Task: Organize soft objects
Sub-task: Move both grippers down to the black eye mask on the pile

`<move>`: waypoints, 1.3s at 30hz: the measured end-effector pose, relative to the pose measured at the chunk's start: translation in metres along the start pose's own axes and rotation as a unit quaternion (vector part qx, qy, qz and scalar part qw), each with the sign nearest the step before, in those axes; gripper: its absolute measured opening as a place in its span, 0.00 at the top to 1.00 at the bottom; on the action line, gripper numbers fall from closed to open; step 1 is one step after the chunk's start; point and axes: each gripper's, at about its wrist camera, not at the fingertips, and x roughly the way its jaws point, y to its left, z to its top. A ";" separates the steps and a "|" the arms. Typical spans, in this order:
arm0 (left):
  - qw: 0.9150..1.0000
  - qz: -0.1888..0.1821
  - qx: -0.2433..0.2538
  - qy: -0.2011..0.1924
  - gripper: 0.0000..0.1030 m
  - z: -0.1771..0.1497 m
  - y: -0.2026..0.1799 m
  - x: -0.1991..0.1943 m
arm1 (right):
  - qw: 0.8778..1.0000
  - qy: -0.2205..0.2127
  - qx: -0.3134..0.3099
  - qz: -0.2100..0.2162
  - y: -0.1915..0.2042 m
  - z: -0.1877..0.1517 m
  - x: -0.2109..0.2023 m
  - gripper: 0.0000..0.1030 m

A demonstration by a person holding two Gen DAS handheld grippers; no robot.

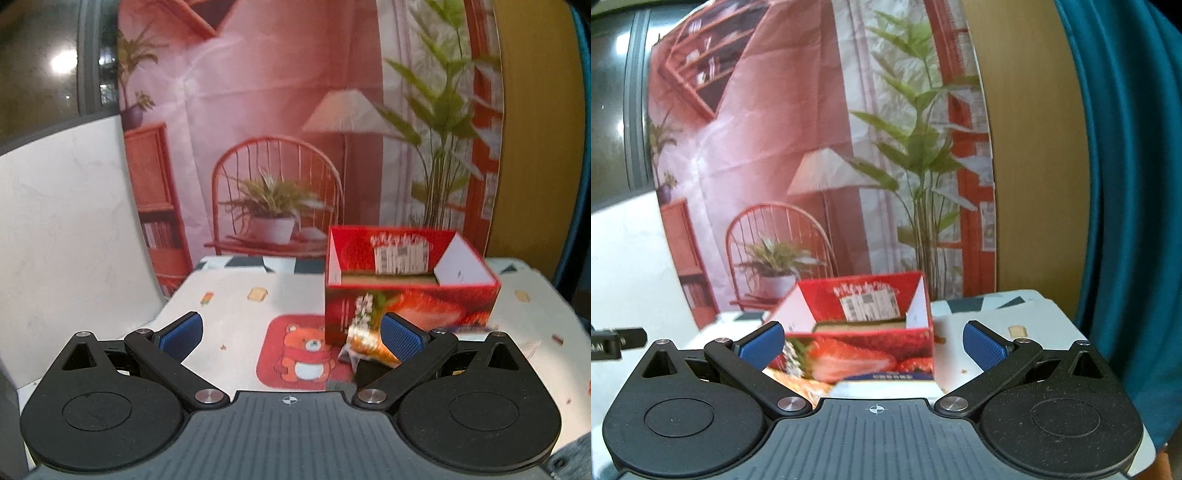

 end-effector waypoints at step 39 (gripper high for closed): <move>0.969 -0.101 0.015 0.225 0.00 -0.142 -0.018 0.183 | 0.950 0.309 -0.035 -0.033 -0.002 -0.166 0.138 0.00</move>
